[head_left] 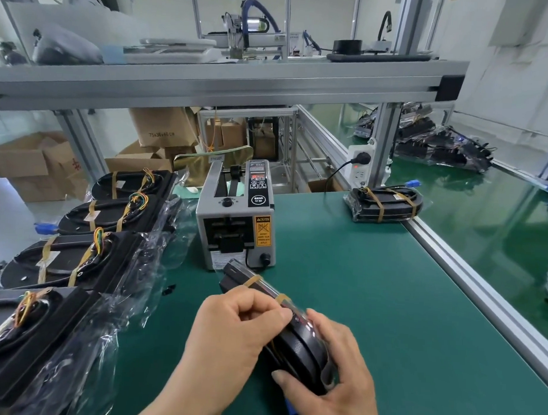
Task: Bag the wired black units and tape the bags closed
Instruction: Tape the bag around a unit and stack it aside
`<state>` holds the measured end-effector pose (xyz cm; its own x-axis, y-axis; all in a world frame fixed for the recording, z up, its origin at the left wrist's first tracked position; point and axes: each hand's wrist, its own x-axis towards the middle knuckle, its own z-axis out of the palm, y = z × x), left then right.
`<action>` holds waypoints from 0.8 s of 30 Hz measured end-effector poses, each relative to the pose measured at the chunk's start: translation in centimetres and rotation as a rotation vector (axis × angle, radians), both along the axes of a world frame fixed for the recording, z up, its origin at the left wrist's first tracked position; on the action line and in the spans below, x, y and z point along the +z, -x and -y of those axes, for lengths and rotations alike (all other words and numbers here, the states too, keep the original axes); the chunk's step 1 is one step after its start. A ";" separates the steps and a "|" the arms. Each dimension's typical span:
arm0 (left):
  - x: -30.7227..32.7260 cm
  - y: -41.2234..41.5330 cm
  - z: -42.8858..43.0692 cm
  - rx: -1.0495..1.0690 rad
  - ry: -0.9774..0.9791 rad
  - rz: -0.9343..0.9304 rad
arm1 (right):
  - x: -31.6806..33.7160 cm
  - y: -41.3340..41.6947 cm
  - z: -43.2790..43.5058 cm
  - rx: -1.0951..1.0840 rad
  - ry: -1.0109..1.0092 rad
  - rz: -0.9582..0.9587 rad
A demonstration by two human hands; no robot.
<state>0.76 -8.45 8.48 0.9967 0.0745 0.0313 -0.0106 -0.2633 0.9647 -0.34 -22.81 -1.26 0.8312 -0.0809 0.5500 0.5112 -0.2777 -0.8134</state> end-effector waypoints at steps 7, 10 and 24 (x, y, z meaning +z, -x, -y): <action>-0.7 0.1 0.2 0.007 -0.005 -0.019 | 0.1 0.2 -0.2 -0.004 0.000 0.023; -0.9 0.1 0.1 0.024 -0.030 -0.015 | 0.0 0.2 -0.2 -0.011 0.007 0.018; -1.1 0.5 0.2 0.048 -0.125 0.002 | -0.3 0.2 0.0 -0.015 0.047 0.023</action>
